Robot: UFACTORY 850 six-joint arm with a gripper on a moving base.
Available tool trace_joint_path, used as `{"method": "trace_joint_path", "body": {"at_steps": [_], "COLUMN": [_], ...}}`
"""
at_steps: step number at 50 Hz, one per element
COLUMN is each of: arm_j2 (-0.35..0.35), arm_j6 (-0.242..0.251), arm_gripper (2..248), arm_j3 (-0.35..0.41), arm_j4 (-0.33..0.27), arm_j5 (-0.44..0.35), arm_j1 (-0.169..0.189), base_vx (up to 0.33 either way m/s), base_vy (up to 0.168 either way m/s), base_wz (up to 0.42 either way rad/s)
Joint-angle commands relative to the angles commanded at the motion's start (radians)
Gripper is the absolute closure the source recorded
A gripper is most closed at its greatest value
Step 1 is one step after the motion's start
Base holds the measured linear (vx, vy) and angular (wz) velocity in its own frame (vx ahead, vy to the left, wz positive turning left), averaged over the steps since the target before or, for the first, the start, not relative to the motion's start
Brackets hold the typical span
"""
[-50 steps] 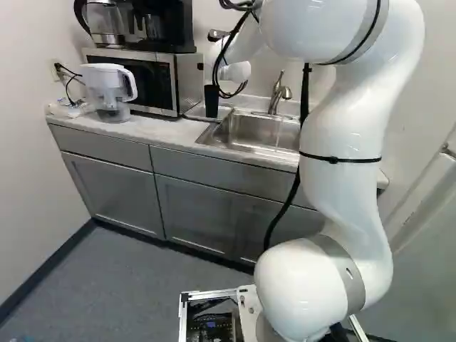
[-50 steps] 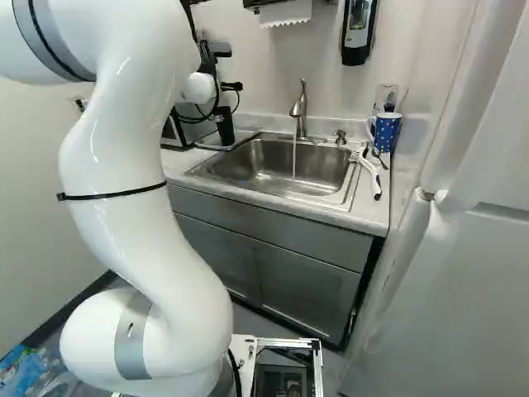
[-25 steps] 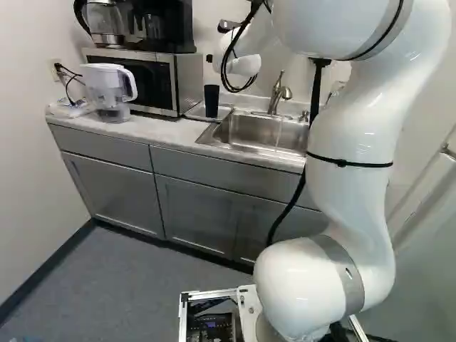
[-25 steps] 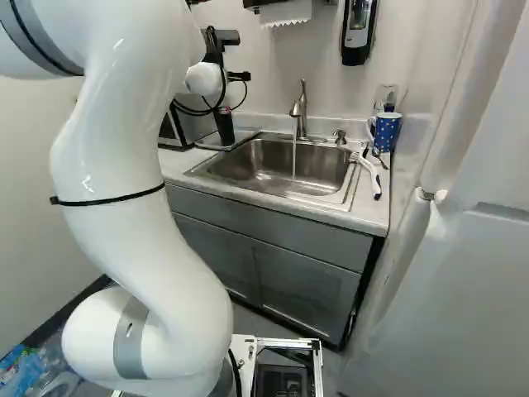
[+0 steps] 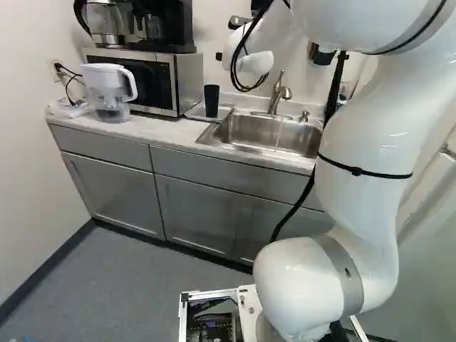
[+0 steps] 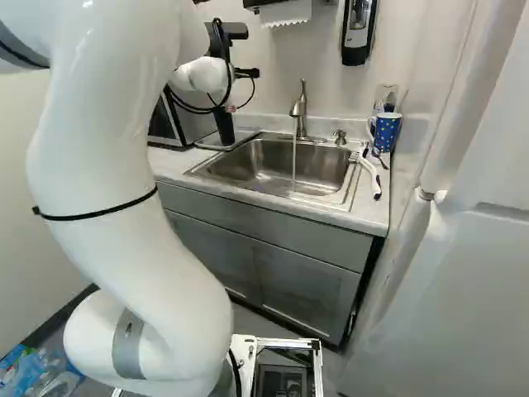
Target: Rinse the cup and place it in the tray
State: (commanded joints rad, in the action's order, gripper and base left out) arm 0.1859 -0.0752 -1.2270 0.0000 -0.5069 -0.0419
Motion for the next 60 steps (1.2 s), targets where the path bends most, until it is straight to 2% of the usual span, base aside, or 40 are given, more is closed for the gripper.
{"method": "trace_joint_path", "body": {"at_steps": [31, 60], "arm_j2": [-0.072, -0.067], "arm_j6": [0.000, 0.000], "arm_gripper": [3, 3], "arm_j3": [0.077, 0.072], "arm_j4": [0.000, 0.000], "arm_j5": [0.000, 0.000], "arm_j1": [0.065, 0.143], "base_vx": [0.000, 0.000], "base_vy": [0.000, 0.000], "base_wz": [0.000, 0.000]}}
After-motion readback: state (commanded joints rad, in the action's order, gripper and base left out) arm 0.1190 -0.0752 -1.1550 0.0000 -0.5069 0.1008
